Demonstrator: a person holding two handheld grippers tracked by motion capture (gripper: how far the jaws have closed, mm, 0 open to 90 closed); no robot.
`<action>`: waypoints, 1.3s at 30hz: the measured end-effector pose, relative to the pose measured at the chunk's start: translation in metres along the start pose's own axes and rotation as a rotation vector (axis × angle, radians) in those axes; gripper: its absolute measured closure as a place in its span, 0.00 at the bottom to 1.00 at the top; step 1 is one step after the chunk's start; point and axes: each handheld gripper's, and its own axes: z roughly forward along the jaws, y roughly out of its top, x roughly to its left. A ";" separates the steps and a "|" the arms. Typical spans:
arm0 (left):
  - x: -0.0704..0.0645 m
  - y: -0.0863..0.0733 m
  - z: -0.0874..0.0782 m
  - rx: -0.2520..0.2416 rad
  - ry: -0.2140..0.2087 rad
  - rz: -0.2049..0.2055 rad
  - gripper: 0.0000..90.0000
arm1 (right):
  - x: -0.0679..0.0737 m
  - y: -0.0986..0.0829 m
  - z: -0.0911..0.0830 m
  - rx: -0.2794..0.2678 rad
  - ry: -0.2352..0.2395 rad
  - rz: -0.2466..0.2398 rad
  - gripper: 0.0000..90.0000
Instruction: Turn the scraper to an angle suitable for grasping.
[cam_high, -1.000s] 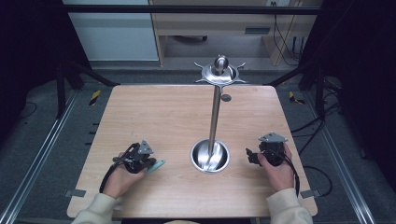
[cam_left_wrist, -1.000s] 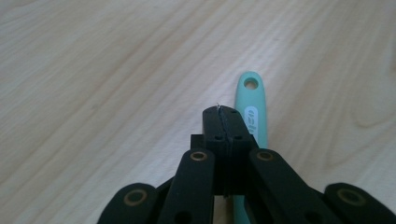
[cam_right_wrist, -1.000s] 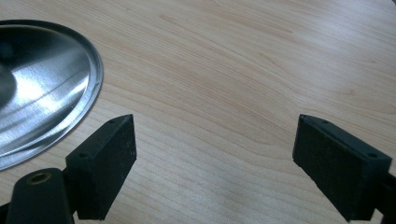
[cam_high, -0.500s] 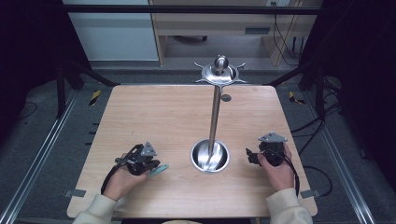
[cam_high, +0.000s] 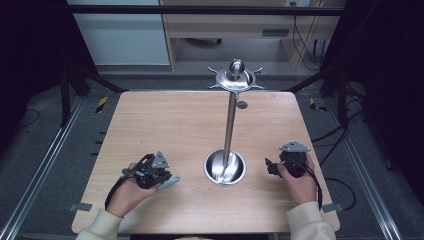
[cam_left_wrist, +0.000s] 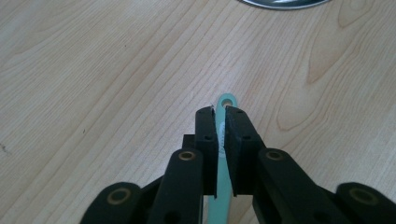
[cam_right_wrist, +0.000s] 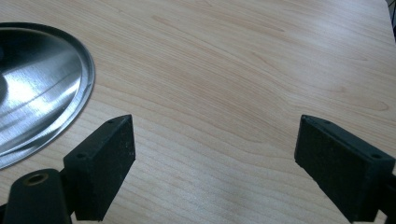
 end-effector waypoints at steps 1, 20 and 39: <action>0.000 0.002 0.000 0.006 0.014 -0.002 0.91 | 0.001 0.000 0.000 0.001 0.001 0.001 0.14; 0.009 0.039 -0.003 0.198 -0.071 0.097 0.76 | 0.004 0.002 0.003 -0.009 0.017 0.001 0.14; 0.005 0.034 0.029 0.329 -0.124 0.080 0.69 | 0.005 0.001 0.000 -0.010 0.024 0.011 0.14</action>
